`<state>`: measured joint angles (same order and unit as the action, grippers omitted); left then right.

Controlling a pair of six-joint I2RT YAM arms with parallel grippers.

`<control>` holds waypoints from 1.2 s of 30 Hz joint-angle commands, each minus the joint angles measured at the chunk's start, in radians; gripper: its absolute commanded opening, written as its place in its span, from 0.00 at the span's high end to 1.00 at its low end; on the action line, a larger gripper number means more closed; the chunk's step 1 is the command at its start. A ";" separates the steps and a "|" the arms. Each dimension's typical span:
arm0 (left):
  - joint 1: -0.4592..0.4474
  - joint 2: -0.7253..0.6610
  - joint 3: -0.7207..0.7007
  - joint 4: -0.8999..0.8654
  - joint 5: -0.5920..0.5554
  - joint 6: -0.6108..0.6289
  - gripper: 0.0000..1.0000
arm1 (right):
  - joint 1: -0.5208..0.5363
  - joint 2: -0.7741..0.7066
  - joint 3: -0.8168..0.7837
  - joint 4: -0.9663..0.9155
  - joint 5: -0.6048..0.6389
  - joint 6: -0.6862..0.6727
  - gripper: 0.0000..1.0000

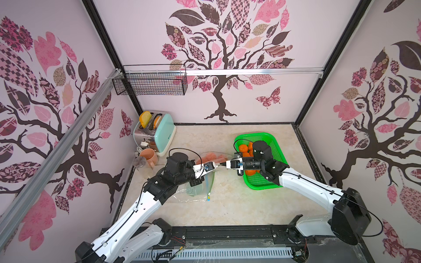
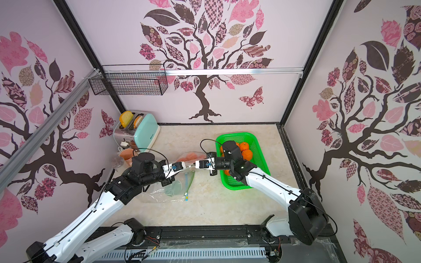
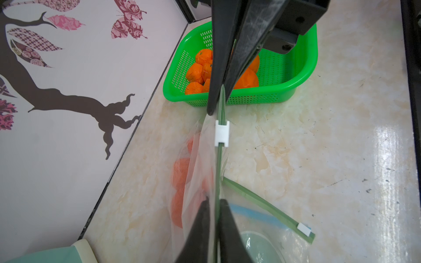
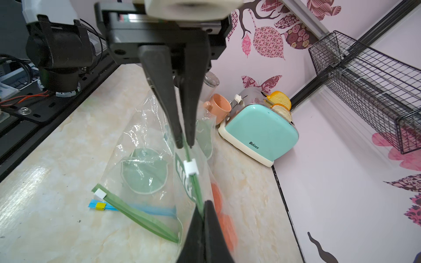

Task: Open the zip-top bag and take out the orange
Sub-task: Unzip the zipper on the zipper food storage bag.

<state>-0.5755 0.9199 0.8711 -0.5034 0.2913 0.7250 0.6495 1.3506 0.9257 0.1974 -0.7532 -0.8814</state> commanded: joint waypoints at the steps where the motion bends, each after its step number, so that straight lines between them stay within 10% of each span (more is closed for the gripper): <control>1: 0.004 0.005 0.022 0.020 0.075 -0.036 0.51 | 0.003 -0.009 0.035 -0.010 -0.048 0.037 1.00; 8: -0.006 0.063 0.065 0.094 0.208 -0.075 0.51 | 0.003 -0.016 0.030 -0.009 -0.060 0.047 1.00; 25: -0.007 0.094 0.062 0.116 0.185 -0.090 1.00 | -0.002 -0.023 0.026 0.008 -0.061 0.057 1.00; 36: -0.002 0.058 0.037 0.106 0.059 -0.062 1.00 | -0.111 -0.116 -0.060 0.261 -0.088 0.285 1.00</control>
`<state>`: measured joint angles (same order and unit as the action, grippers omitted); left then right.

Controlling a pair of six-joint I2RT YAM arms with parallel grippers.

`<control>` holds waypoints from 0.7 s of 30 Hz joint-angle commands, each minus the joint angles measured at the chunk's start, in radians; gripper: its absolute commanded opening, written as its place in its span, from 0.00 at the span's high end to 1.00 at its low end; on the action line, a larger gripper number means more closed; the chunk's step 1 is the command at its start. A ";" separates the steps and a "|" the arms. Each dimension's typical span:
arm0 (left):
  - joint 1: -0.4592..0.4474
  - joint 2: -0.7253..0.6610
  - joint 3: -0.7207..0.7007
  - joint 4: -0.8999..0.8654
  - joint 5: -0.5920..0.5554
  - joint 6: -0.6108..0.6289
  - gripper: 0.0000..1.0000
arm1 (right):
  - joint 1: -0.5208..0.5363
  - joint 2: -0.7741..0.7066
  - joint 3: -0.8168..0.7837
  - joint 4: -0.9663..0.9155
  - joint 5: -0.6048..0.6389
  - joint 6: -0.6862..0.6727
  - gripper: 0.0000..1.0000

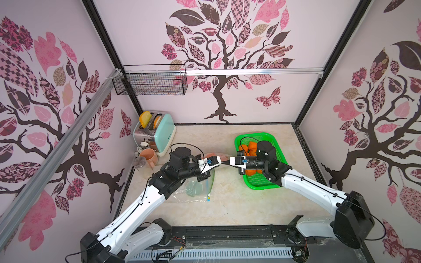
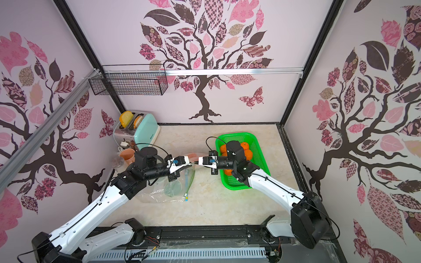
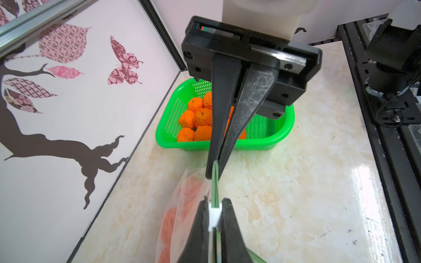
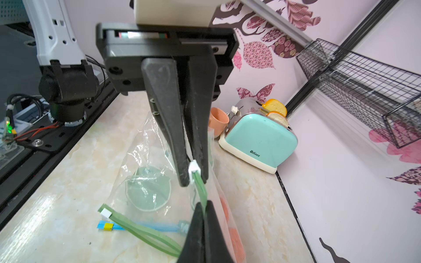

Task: Open the zip-top bag and take out the orange
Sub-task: Unzip the zipper on the zipper food storage bag.

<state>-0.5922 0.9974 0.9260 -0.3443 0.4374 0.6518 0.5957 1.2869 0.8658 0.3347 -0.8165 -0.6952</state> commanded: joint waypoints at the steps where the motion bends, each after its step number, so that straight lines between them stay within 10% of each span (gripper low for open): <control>1: 0.015 -0.020 -0.018 -0.058 -0.089 0.012 1.00 | -0.065 -0.061 -0.008 0.139 -0.017 0.112 1.00; 21: 0.019 -0.097 0.099 -0.420 -0.332 -0.070 1.00 | -0.163 -0.107 -0.077 0.258 0.202 0.197 1.00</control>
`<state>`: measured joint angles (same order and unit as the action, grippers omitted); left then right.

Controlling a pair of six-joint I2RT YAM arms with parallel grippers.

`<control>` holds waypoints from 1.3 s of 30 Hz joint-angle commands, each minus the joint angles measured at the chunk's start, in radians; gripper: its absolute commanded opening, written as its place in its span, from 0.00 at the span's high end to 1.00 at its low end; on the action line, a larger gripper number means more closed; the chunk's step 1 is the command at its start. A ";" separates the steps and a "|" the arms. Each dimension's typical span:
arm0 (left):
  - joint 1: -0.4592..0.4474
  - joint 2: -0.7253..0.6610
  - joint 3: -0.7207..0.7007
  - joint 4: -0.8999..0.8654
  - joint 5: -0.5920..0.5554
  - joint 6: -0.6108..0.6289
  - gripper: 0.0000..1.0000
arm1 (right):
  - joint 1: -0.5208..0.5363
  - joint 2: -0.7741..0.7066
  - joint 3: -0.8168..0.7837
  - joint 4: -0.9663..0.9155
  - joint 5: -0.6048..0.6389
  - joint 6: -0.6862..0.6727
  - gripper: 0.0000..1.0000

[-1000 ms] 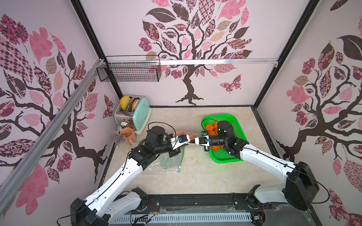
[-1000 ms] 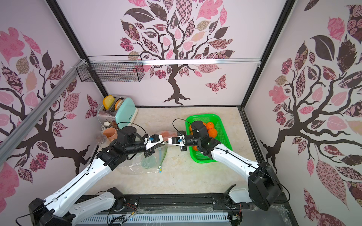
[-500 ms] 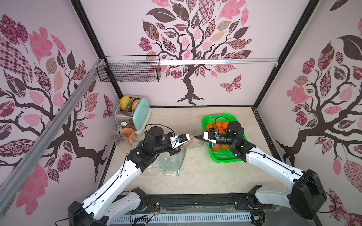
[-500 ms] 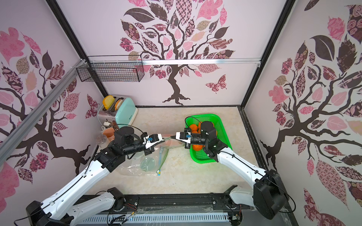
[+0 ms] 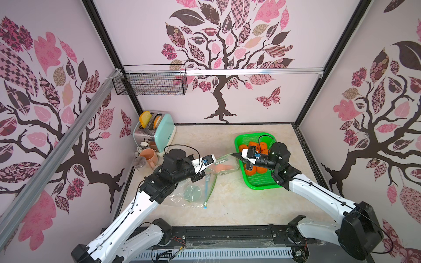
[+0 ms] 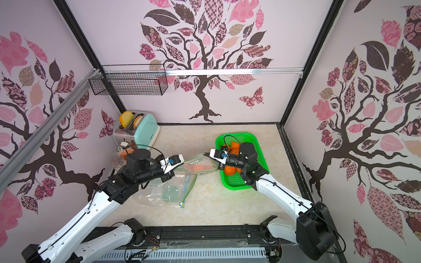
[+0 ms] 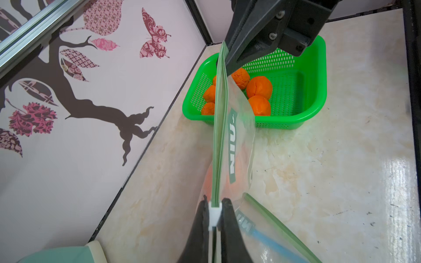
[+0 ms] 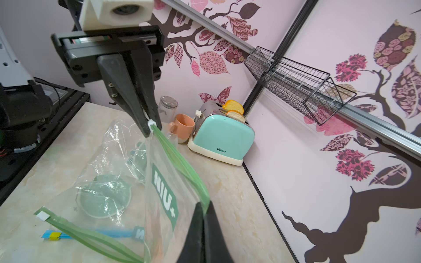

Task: Open the zip-top bag and take out the orange
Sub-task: Unzip the zipper on the zipper food storage bag.

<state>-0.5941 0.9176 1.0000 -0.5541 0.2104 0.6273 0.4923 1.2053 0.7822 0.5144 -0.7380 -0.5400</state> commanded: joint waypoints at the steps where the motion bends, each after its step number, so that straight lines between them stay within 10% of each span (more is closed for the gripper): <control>1: 0.020 -0.015 0.028 -0.237 -0.115 -0.056 1.00 | -0.071 -0.027 0.001 0.096 0.121 0.057 1.00; 35: 0.019 -0.176 -0.043 -0.399 -0.214 -0.214 1.00 | -0.166 0.017 -0.013 0.187 0.082 0.155 1.00; 39: 0.018 -0.170 -0.035 -0.369 -0.180 -0.226 0.74 | -0.166 0.030 -0.013 0.198 0.036 0.167 1.00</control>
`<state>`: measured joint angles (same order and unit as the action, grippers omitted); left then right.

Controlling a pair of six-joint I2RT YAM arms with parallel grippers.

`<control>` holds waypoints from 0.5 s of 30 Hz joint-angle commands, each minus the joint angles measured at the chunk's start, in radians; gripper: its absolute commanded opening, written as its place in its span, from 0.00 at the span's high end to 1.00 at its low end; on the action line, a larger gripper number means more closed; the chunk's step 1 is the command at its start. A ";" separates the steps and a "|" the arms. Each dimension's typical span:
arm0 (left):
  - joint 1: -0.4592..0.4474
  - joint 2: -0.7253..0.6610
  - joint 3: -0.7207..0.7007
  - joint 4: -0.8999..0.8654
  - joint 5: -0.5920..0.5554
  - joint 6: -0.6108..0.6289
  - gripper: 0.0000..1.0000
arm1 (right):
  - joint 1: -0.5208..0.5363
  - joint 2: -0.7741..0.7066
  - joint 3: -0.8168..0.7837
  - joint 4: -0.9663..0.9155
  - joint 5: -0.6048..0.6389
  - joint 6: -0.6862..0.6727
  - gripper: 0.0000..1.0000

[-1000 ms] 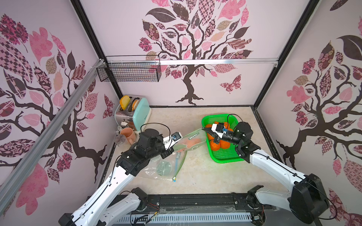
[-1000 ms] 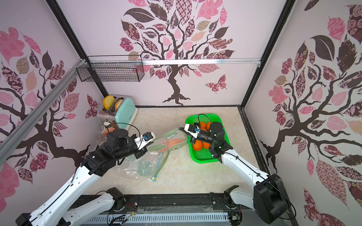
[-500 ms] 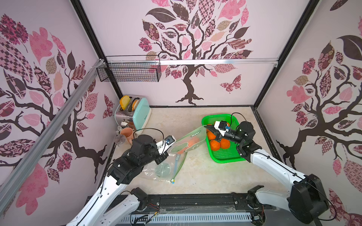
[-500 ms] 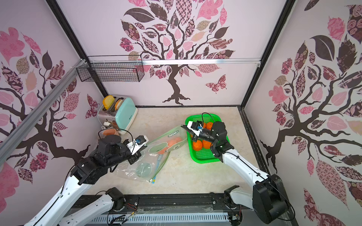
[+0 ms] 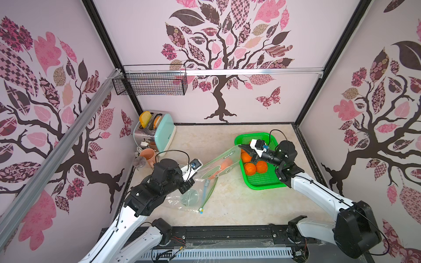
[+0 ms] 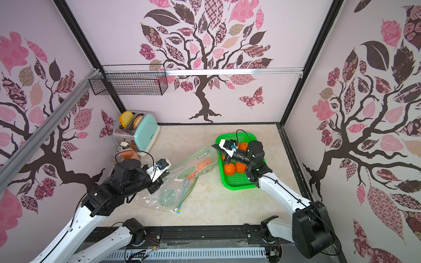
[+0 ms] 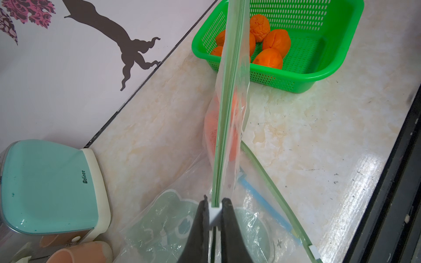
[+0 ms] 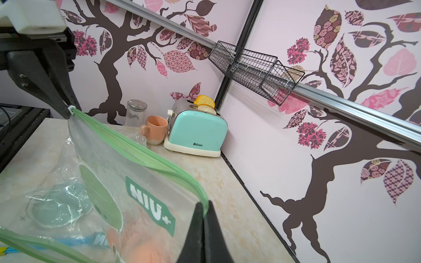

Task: Open the zip-top bag and take out the orange
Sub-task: Unzip the zipper on the zipper food storage bag.

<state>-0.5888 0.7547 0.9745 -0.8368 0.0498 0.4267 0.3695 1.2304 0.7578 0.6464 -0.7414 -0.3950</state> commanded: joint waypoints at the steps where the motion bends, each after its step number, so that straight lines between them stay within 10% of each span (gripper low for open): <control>1: 0.013 0.002 0.003 -0.080 -0.008 -0.035 0.65 | -0.043 0.007 0.011 0.066 0.026 0.020 1.00; 4: 0.013 0.055 0.082 -0.065 0.064 -0.084 0.39 | -0.043 0.013 0.005 0.073 -0.042 -0.003 1.00; 15: 0.014 0.338 0.441 0.068 0.270 -0.151 0.30 | -0.039 0.026 -0.015 0.087 -0.135 -0.035 1.00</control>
<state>-0.5785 1.0134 1.3544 -0.8043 0.2691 0.2916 0.3305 1.2575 0.7368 0.7044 -0.8406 -0.4229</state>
